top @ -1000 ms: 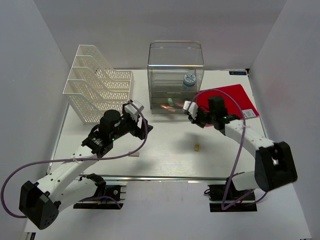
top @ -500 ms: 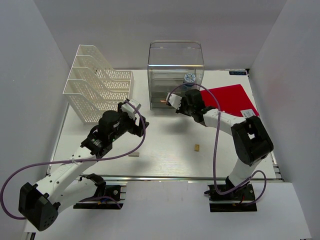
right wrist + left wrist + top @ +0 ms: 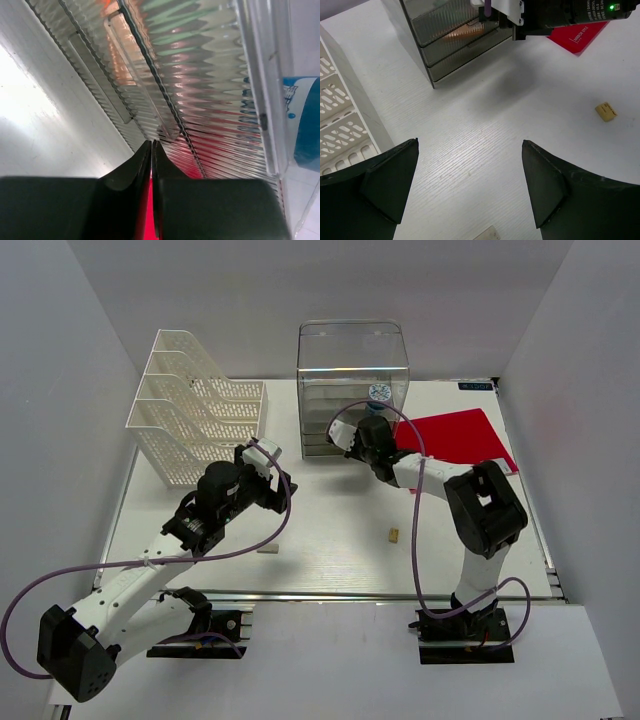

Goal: Organize the desk

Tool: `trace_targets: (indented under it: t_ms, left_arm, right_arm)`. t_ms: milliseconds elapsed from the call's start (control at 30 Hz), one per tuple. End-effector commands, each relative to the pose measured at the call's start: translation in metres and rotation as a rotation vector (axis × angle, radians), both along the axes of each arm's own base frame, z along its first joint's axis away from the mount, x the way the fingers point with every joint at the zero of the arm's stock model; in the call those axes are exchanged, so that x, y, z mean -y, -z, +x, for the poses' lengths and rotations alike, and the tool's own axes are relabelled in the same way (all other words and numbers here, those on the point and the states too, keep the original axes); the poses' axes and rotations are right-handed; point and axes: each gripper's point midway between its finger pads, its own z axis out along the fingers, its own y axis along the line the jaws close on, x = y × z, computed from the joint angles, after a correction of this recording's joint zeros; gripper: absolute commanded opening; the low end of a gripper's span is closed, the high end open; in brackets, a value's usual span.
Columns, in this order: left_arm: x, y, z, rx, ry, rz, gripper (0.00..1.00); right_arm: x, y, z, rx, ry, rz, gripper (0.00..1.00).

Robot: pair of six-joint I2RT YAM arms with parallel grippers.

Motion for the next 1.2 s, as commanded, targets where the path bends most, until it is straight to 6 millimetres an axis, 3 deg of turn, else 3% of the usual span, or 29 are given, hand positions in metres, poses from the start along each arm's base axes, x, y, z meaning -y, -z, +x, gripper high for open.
trace_targets:
  t_ms: [0, 33, 67, 133, 167, 200, 233, 267, 300, 333, 367, 400, 433, 467, 500, 533, 633, 667, 700, 733, 800, 833, 867, 900, 967, 1000, 1067, 1133, 1167]
  left_arm:
    - [0.0, -0.002, 0.001, 0.016, -0.006, -0.009, 0.94]
    - [0.001, -0.001, 0.001, 0.012, -0.004, -0.013, 0.93]
    - [0.003, 0.0, -0.001, 0.009, 0.008, -0.017, 0.94]
    - [0.008, -0.002, -0.003, 0.017, 0.036, -0.032, 0.94]
    - [0.013, 0.001, -0.007, 0.007, 0.072, -0.037, 0.94]
    - [0.017, 0.0, -0.008, -0.009, 0.077, -0.074, 0.94]
    - [0.02, 0.003, -0.008, -0.029, 0.083, -0.084, 0.94]
    - [0.023, 0.009, -0.009, -0.052, 0.088, -0.092, 0.93]
    - [0.031, 0.006, -0.01, -0.067, 0.111, -0.137, 0.87]
    - [0.038, 0.016, -0.009, -0.112, 0.122, -0.149, 0.81]
    - [0.042, 0.022, -0.008, -0.169, 0.118, -0.193, 0.74]
    - [0.053, 0.021, -0.011, -0.199, 0.175, -0.237, 0.52]
    - [0.062, 0.041, -0.01, -0.278, 0.183, -0.25, 0.4]
    - [0.07, 0.048, -0.011, -0.347, 0.181, -0.295, 0.28]
    - [0.08, 0.044, -0.009, -0.371, 0.209, -0.335, 0.17]
    - [0.087, 0.066, -0.003, -0.456, 0.186, -0.342, 0.0]
    - [0.107, 0.066, 0.014, -0.54, 0.128, -0.468, 0.0]
    - [0.114, 0.078, 0.019, -0.61, 0.079, -0.512, 0.0]
    - [0.119, 0.072, 0.029, -0.594, 0.059, -0.573, 0.0]
    - [0.114, 0.078, 0.044, -0.593, -0.037, -0.614, 0.04]
    - [0.115, 0.092, 0.061, -0.631, -0.163, -0.72, 0.14]
    - [0.106, 0.099, 0.072, -0.607, -0.245, -0.761, 0.22]
    - [0.107, 0.092, 0.081, -0.591, -0.267, -0.851, 0.41]
    - [0.107, 0.107, 0.085, -0.602, -0.294, -0.862, 0.47]
    - [0.107, 0.1, 0.104, -0.544, -0.344, -0.965, 0.59]
    - [0.107, 0.116, 0.109, -0.556, -0.372, -0.966, 0.61]
    - [0.111, 0.109, 0.126, -0.527, -0.39, -1.028, 0.64]
    - [0.114, 0.124, 0.136, -0.53, -0.423, -1.038, 0.67]
    - [0.12, 0.114, 0.143, -0.508, -0.416, -1.07, 0.67]
  right_arm:
    - [-0.013, -0.039, 0.006, 0.056, -0.012, 0.095, 0.09]
    - [-0.027, -0.039, -0.006, -0.003, -0.099, 0.156, 0.11]
    - [-0.026, -0.026, -0.028, -0.117, -0.13, 0.151, 0.15]
    - [-0.04, -0.04, -0.068, -0.245, -0.257, 0.277, 0.21]
    - [-0.038, -0.042, -0.081, -0.282, -0.267, 0.306, 0.34]
    - [-0.038, -0.064, -0.093, -0.277, -0.261, 0.381, 0.43]
    - [-0.032, -0.06, -0.108, -0.313, -0.262, 0.418, 0.54]
    - [-0.025, -0.066, -0.109, -0.303, -0.244, 0.45, 0.73]
    - [-0.018, -0.086, -0.114, -0.261, -0.232, 0.496, 0.8]
    - [-0.003, -0.078, -0.118, -0.295, -0.146, 0.558, 0.85]
    - [0.011, -0.091, -0.115, -0.264, -0.092, 0.61, 0.89]
    - [0.02, -0.092, -0.114, -0.282, -0.007, 0.679, 0.88]
    - [0.036, -0.09, -0.11, -0.297, 0.065, 0.722, 0.75]
    - [0.052, -0.087, -0.108, -0.322, 0.136, 0.761, 0.23]
    - [0.054, -0.081, -0.115, -0.388, 0.151, 0.795, 0.07]
    - [0.067, -0.078, -0.114, -0.419, 0.209, 0.856, 0.0]
    - [0.087, -0.072, -0.12, -0.494, 0.241, 1.003, 0.0]
    - [0.097, -0.07, -0.122, -0.524, 0.281, 1.067, 0.0]
    - [0.092, -0.079, -0.125, -0.54, 0.223, 1.106, 0.0]
    - [0.109, -0.081, -0.121, -0.534, 0.266, 1.136, 0.0]
    - [0.118, -0.087, -0.121, -0.547, 0.256, 1.179, 0.0]
    - [0.126, -0.09, -0.12, -0.534, 0.256, 1.199, 0.05]
    - [0.126, -0.09, -0.123, -0.54, 0.246, 1.206, 0.09]
    - [0.126, -0.089, -0.126, -0.55, 0.233, 1.211, 0.11]
    - [0.132, -0.091, -0.127, -0.534, 0.222, 1.206, 0.17]
    - [0.131, -0.092, -0.128, -0.528, 0.21, 1.199, 0.18]
    - [0.134, -0.095, -0.129, -0.505, 0.202, 1.188, 0.23]
    - [0.135, -0.098, -0.13, -0.477, 0.187, 1.163, 0.27]
    - [0.135, -0.105, -0.132, -0.431, 0.151, 1.131, 0.28]
